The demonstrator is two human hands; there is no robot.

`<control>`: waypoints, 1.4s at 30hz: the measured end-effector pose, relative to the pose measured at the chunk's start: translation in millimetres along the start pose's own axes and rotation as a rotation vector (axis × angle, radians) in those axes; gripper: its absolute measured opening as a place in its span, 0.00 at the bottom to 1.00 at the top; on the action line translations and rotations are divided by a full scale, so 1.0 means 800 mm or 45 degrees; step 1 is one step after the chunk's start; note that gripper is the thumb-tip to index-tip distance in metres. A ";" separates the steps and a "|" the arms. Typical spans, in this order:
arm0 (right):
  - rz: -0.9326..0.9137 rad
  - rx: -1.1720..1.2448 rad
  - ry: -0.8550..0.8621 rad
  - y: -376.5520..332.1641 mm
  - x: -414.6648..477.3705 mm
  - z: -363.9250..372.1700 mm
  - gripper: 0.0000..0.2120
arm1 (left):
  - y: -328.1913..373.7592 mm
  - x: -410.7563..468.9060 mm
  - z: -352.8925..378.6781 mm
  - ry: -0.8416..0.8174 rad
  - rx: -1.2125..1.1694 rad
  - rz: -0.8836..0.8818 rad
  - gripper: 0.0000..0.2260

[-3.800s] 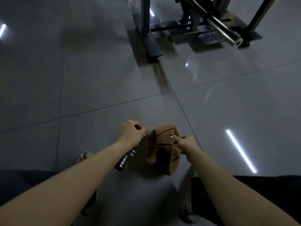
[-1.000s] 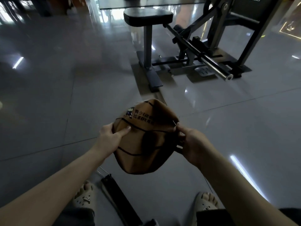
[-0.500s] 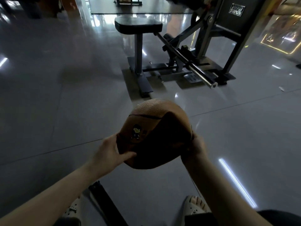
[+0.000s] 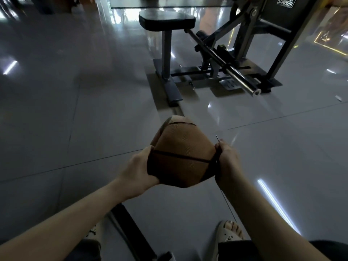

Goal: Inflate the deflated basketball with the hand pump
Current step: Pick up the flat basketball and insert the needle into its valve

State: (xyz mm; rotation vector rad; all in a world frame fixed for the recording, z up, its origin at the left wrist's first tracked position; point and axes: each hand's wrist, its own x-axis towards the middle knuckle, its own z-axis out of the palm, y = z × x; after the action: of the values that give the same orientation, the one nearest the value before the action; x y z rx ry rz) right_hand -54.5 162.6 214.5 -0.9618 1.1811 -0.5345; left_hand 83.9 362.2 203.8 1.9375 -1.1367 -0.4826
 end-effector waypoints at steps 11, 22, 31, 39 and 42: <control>0.235 -0.269 -0.084 0.006 0.012 -0.019 0.12 | 0.002 -0.009 0.003 -0.061 0.675 0.779 0.16; -0.311 -0.403 0.079 0.002 -0.009 0.007 0.21 | 0.004 -0.015 0.018 -0.025 1.089 1.183 0.10; -0.824 -0.609 0.298 0.008 -0.010 -0.001 0.19 | 0.000 -0.012 0.012 0.165 0.748 0.565 0.27; -1.085 -0.469 0.136 0.011 -0.029 0.001 0.20 | 0.005 0.008 -0.004 -0.004 -0.552 -0.745 0.33; -0.936 -0.519 0.091 0.024 -0.025 -0.002 0.21 | 0.014 0.008 -0.005 0.222 -0.252 -0.460 0.34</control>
State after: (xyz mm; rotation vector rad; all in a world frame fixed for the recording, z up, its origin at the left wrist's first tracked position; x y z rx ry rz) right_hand -64.4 187.4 208.5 -1.7605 0.9925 -0.9312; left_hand 83.7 355.6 215.4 1.9704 -0.6052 -0.5805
